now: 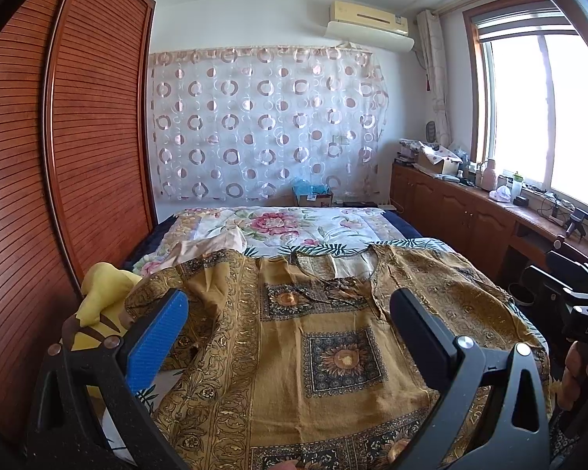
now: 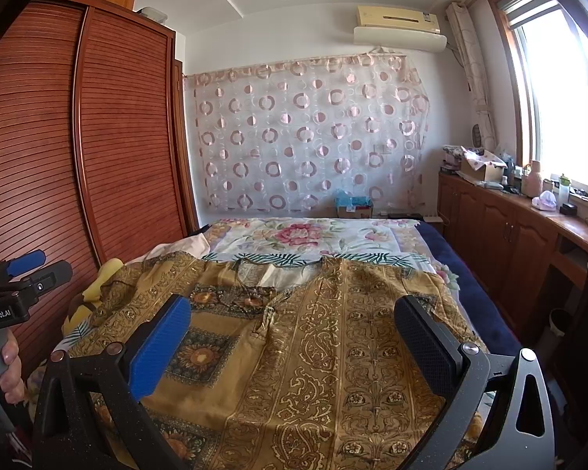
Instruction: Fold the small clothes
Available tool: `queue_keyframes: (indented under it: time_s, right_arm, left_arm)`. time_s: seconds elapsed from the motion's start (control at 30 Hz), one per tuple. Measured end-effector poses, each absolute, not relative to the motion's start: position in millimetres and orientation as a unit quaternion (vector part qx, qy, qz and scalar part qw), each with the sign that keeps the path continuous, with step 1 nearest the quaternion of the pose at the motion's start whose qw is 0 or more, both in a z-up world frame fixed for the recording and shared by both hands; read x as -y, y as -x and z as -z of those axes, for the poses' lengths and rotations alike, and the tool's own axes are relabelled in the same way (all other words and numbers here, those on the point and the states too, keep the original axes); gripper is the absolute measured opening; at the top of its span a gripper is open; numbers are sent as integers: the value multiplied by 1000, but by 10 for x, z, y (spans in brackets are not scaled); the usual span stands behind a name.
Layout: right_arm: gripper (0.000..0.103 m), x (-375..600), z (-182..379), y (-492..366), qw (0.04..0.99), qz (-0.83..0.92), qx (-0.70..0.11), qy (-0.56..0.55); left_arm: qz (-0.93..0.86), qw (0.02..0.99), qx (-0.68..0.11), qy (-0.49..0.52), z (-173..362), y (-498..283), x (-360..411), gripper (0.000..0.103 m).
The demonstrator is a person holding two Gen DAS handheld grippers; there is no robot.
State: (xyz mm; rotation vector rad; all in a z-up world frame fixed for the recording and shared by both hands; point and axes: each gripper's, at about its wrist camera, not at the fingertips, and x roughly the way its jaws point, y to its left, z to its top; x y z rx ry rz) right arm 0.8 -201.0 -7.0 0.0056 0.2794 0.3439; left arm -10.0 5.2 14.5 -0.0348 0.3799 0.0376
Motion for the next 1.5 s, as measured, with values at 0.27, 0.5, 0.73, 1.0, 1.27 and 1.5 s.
queue_keyframes:
  time_s: [0.27, 0.5, 0.73, 1.0, 1.27, 1.5]
  right_arm:
    - [103, 2007, 71, -13, 976, -170, -138, -4]
    - [103, 2001, 73, -18, 976, -170, -138, -4]
    - [103, 1999, 71, -16, 976, -170, -137, -5]
    - [103, 1993, 69, -13, 976, -170, -137, -5]
    - [103, 1995, 59, -7, 976, -170, -136, -6]
    - [103, 1997, 53, -5, 976, -171, -136, -6]
  left_arm:
    - [-18, 982, -188, 17, -166, 95, -61, 103]
    - [-18, 982, -188, 16, -201, 93, -64, 103]
    - [-17, 982, -187, 15, -208, 96, -61, 103]
    - [-20, 983, -182, 12, -334, 99, -80, 103]
    - [-21, 984, -178, 7, -352, 104, -105, 103]
    - [-22, 984, -176, 5, -345, 92, -114, 103]
